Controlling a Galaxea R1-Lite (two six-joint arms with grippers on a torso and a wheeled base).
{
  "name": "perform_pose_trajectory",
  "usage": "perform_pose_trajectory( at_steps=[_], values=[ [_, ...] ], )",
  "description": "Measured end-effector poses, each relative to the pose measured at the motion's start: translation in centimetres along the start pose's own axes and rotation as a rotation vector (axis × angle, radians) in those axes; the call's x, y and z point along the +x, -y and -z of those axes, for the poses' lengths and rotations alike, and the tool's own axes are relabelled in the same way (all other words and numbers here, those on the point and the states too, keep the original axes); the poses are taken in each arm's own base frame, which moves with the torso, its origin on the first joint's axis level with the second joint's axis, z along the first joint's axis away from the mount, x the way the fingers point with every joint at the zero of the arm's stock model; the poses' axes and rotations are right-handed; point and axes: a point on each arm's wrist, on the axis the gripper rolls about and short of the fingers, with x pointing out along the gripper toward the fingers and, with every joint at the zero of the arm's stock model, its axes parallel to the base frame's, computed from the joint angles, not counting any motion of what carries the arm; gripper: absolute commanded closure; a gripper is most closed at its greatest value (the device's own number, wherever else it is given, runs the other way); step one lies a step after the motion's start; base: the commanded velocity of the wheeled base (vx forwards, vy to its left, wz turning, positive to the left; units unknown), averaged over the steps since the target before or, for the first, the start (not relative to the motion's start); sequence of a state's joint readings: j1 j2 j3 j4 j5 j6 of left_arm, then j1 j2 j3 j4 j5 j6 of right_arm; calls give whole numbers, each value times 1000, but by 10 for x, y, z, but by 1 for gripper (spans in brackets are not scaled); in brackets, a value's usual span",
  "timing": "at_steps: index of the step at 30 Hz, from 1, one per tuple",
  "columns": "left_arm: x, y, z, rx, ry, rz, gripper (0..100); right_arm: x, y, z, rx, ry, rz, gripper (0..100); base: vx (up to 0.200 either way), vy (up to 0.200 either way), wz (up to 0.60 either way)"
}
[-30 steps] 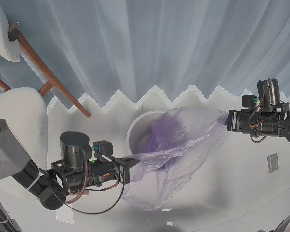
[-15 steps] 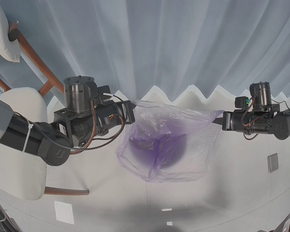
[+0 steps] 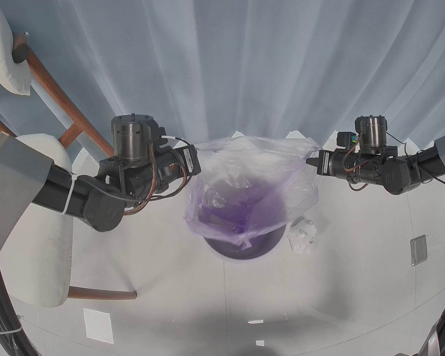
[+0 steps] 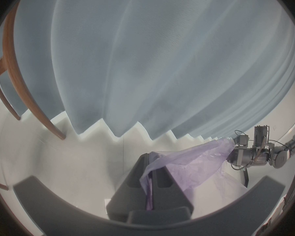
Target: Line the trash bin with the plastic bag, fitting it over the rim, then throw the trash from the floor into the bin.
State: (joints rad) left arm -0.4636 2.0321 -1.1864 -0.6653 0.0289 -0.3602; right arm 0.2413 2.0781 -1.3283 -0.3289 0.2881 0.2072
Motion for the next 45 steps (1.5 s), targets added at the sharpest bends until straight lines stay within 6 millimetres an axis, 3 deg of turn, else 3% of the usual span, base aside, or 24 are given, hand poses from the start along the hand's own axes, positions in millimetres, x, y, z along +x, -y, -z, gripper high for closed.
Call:
perform_pose_trajectory(
  at_steps=[7, 13, 18, 24, 35, 45],
  values=[
    [25, -20, -6, -7, -75, -105, 100, 25, 14, -19, -11, 64, -18, 100, 0, 0, 0],
    [36, -34, -2, -7, -186, -185, 100, 45, 37, -14, 4, 61, 4, 100, 0, 0, 0],
    [49, -38, -7, -7, -149, -189, 100, 59, 58, -14, 9, 94, 23, 100, 0, 0, 0],
    [65, -47, -6, -8, -125, -205, 100, 72, 68, -20, 16, 113, 31, 100, 0, 0, 0],
    [79, -61, 30, 11, -206, -265, 100, 92, 58, 10, 23, 29, 11, 100, 0, 0, 0],
    [70, -74, 56, 48, -315, -267, 100, 84, 66, 38, 40, 3, 6, 100, 0, 0, 0]
  ],
)
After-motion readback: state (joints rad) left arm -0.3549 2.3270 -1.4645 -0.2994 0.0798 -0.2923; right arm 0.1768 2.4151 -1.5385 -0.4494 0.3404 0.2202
